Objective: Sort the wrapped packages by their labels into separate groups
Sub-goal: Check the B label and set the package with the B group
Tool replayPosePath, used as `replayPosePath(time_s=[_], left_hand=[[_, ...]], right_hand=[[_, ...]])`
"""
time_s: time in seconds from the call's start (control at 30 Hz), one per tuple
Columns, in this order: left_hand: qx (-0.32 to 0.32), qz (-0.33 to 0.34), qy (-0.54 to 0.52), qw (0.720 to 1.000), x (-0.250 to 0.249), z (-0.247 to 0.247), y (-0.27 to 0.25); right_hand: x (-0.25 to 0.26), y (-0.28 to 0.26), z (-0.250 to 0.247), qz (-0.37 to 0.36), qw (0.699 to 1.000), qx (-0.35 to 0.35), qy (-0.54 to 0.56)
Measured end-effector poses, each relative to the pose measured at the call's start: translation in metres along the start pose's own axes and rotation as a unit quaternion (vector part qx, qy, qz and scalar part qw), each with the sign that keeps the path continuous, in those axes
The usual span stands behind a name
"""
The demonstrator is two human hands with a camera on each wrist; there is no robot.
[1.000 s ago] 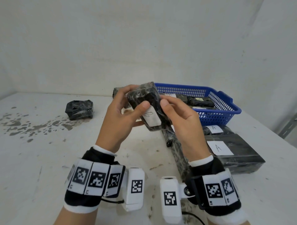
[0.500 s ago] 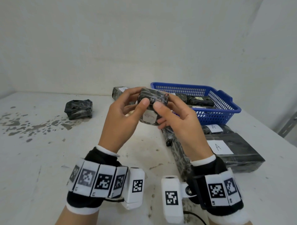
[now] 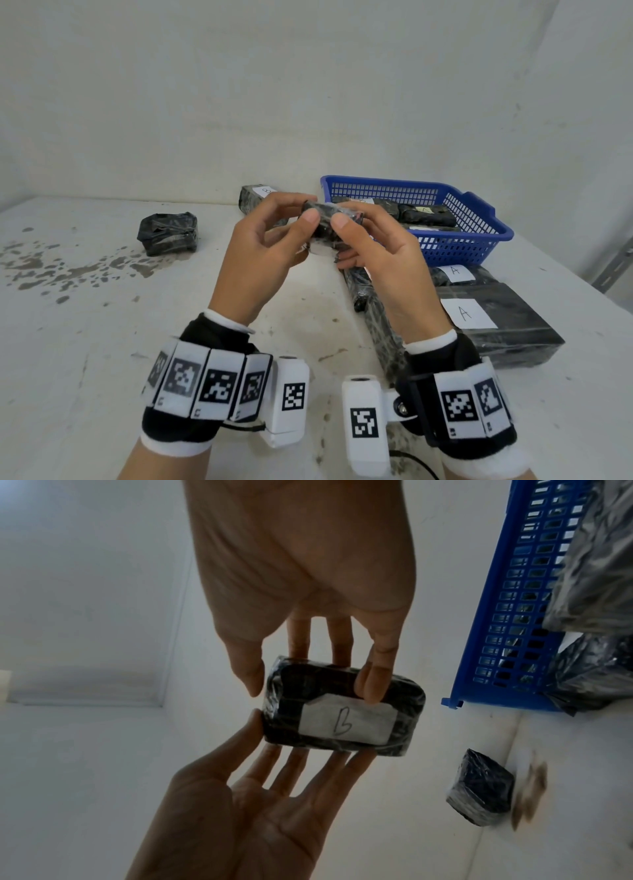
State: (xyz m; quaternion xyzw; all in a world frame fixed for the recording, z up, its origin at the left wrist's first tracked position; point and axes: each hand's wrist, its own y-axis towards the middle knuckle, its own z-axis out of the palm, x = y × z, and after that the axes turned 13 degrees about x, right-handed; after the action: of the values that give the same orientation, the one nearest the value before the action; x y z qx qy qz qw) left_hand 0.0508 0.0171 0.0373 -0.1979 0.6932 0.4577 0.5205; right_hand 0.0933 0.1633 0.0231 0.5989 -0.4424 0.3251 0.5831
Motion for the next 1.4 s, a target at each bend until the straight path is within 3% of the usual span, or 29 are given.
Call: replayPosePath(time_s=[0.27,0.53,0.9,1.4], left_hand=[[-0.01,-0.003,-0.026,1.0,0.002,0.002,0.001],[-0.032,-0.053,-0.082,0.995,0.009,-0.005,0.005],[-0.027,-0.033,-0.006,0.999,0.007,-0.005,0.005],[-0.012,0.01,0.077,0.997,0.011,-0.004,0.005]], right_hand=[[-0.002,-0.001,-0.001,-0.02,1.0,0.01,-0.004],[-0.002,-0.001,0.0,-0.057,0.998,0.035,-0.02],[-0.003,0.0,-0.001,0.008,1.0,0.02,0.002],[-0.003,0.002,0.003,-0.005,0.998,0.0,-0.065]])
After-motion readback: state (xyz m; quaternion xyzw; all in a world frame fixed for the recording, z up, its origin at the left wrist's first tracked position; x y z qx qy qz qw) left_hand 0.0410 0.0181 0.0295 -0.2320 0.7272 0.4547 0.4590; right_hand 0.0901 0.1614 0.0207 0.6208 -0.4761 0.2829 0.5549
